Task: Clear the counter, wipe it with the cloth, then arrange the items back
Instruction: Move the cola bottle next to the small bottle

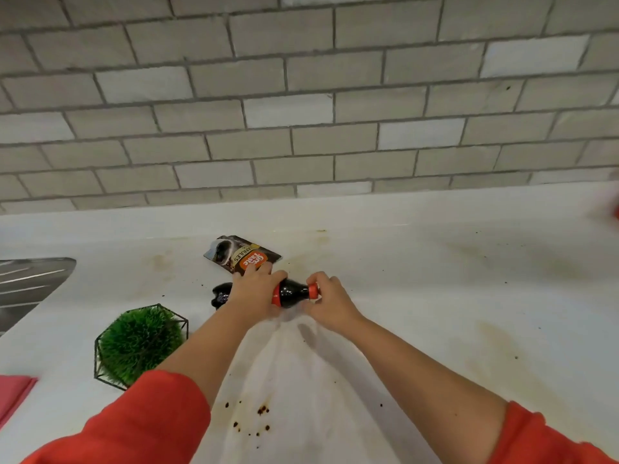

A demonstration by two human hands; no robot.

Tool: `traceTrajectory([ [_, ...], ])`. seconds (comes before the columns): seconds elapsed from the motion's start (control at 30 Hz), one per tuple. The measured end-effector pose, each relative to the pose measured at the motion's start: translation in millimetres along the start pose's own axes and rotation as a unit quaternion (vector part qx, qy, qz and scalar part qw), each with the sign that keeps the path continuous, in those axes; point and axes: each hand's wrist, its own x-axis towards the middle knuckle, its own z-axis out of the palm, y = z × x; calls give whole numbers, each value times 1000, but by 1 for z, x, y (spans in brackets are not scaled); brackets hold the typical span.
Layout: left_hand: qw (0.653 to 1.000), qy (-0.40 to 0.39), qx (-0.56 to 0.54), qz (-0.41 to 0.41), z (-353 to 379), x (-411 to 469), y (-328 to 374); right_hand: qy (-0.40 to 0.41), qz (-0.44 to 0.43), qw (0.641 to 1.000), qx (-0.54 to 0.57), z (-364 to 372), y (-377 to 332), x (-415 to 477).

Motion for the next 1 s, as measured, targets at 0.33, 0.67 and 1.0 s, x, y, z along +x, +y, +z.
traceTrajectory([
  [0.33, 982, 119, -126, 73, -48, 19, 98, 95, 88, 922, 364, -70, 20, -35],
  [0.67, 950, 120, -246, 151, -78, 2, 273, 251, 100, 888, 374, -183, 78, -97],
  [1.0, 918, 70, -309, 240, -119, -27, 474, 355, 140, 882, 276, -336, 172, -206],
])
